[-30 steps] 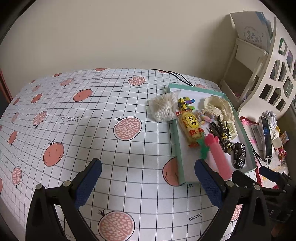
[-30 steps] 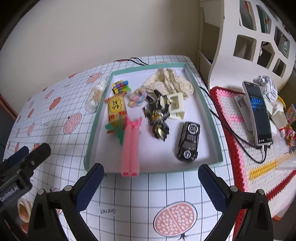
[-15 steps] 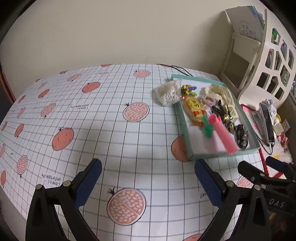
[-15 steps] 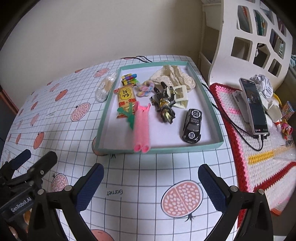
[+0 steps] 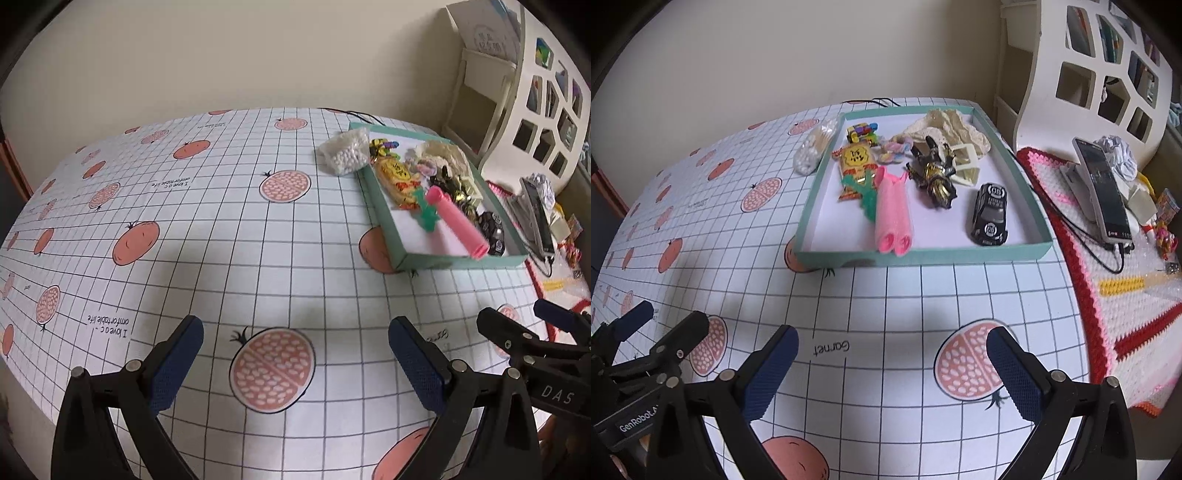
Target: Organize objects
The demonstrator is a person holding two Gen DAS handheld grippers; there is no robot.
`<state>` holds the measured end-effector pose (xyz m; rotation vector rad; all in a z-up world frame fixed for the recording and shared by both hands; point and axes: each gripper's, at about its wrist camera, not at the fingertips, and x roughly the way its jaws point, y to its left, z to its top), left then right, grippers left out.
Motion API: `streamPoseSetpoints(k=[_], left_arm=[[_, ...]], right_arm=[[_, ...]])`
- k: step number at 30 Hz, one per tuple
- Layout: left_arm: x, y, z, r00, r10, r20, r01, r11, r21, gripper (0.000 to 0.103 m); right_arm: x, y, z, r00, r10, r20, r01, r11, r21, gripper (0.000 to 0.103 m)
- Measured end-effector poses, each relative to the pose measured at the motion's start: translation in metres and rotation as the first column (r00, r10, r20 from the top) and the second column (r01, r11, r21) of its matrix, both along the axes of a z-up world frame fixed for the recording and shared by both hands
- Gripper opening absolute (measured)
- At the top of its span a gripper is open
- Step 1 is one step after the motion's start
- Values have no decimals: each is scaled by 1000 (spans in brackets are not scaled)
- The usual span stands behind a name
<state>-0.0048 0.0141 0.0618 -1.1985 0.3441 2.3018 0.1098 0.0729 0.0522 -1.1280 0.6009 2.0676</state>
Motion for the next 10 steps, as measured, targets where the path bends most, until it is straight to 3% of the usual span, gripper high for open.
streamPoseSetpoints(k=[10], left_arm=[[8,-8,-8,998,-8,-56,5,999,-52,100]], right_arm=[[5,-6,-9,1000,-7,1,7,1000,-7,103]])
